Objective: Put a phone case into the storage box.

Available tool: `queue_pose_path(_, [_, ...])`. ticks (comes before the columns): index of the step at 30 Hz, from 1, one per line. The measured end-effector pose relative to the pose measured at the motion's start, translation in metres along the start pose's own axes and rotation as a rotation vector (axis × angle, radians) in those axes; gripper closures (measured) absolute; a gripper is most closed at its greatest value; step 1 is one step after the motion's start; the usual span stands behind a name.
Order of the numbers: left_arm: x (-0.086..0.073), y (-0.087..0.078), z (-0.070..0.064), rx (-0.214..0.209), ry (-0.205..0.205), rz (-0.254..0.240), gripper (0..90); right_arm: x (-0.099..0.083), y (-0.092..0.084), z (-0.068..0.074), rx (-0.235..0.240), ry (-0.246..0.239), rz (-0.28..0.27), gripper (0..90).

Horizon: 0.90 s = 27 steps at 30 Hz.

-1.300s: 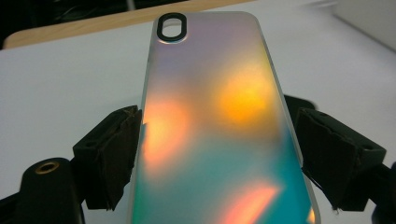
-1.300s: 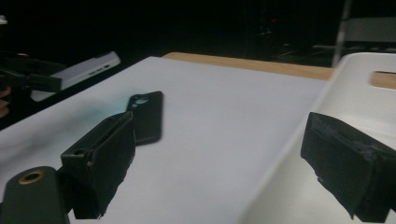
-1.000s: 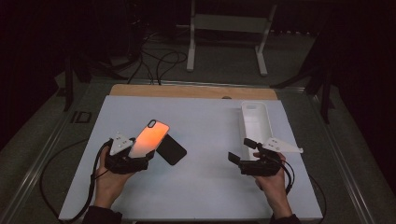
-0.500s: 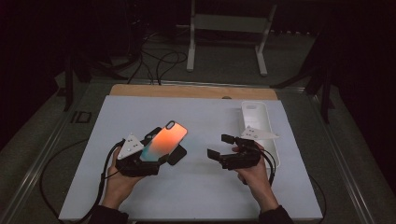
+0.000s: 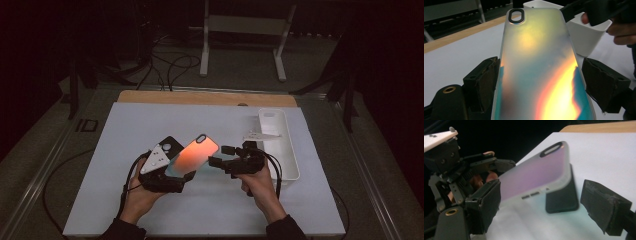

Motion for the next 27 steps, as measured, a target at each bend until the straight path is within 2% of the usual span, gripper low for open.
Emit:
queue_pose_path(4, [0.0, 0.003, -0.006, -0.016, 0.01, 0.001, 16.8, 0.0, 0.004, 0.001, 0.007, 0.039, 0.015, 27.7])
queue_pose_path(10, [-0.001, 0.005, -0.01, -0.038, 0.011, -0.005, 16.8, 0.001, 0.006, 0.002, -0.007, 0.064, 0.022, 40.6])
queue_pose_path(12, [-0.001, 0.005, -0.01, -0.046, 0.005, -0.009, 16.8, 0.001, 0.005, 0.001, -0.004, 0.075, 0.024, 42.1])
queue_pose_path(13, [-0.001, 0.005, -0.01, -0.046, 0.005, -0.009, 16.8, 0.001, 0.005, 0.001, 0.011, 0.089, 0.026, 42.1])
queue_pose_path(14, [-0.001, 0.007, -0.013, -0.065, 0.007, -0.013, 16.8, 0.001, 0.005, 0.001, 0.011, 0.089, 0.026, 45.7])
queue_pose_path(15, [-0.002, 0.008, -0.014, -0.064, 0.015, -0.006, 16.7, 0.001, 0.006, 0.004, 0.054, 0.095, 0.03, 54.1])
queue_pose_path(16, [-0.003, 0.01, -0.016, -0.065, 0.025, 0.006, 16.8, 0.001, 0.007, 0.006, 0.055, 0.088, 0.035, 57.9])
queue_pose_path(17, [-0.004, 0.012, -0.017, -0.068, 0.025, 0.012, 16.7, 0.001, 0.009, 0.009, 0.064, 0.079, 0.033, 65.6])
queue_pose_path(18, [-0.004, 0.012, -0.017, -0.068, 0.025, 0.012, 16.7, 0.001, 0.009, 0.009, 0.064, 0.079, 0.033, 65.6])
queue_pose_path(20, [-0.006, 0.015, -0.019, -0.063, 0.033, 0.024, 16.6, 0.004, 0.009, 0.013, 0.085, 0.079, 0.024, 74.5])
queue_pose_path(21, [-0.007, 0.015, -0.019, -0.057, 0.037, 0.028, 16.6, 0.004, 0.009, 0.014, 0.078, 0.073, 0.029, 75.3])
queue_pose_path(23, [-0.008, 0.017, -0.019, -0.021, 0.052, 0.034, 16.7, 0.005, 0.01, 0.017, 0.073, 0.069, 0.038, 79.2])
queue_pose_path(24, [-0.008, 0.018, -0.019, -0.017, 0.051, 0.037, 16.7, 0.005, 0.01, 0.018, 0.079, 0.073, 0.033, 83.3])
queue_pose_path(25, [-0.008, 0.018, -0.019, -0.023, 0.045, 0.034, 17.6, 0.006, 0.01, 0.02, 0.074, 0.067, 0.031, 85.1])
queue_pose_path(26, [-0.007, 0.017, -0.019, -0.019, 0.042, 0.031, 16.5, 0.006, 0.01, 0.02, 0.04, 0.045, 0.034, 86.2])
queue_pose_path(27, [-0.007, 0.017, -0.018, -0.016, 0.035, 0.03, 15.3, 0.007, 0.01, 0.02, 0.029, 0.035, 0.039, 86.4])
Point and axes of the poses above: each handheld gripper's, and its own axes: y roughly forward along the jaws, x roughly out of its top, z roughly to its left, the point moved 5 cm from there along y, roughly forward along the jaws, and after that the axes turned 10 degrees about -y, right-handed, at the moved point
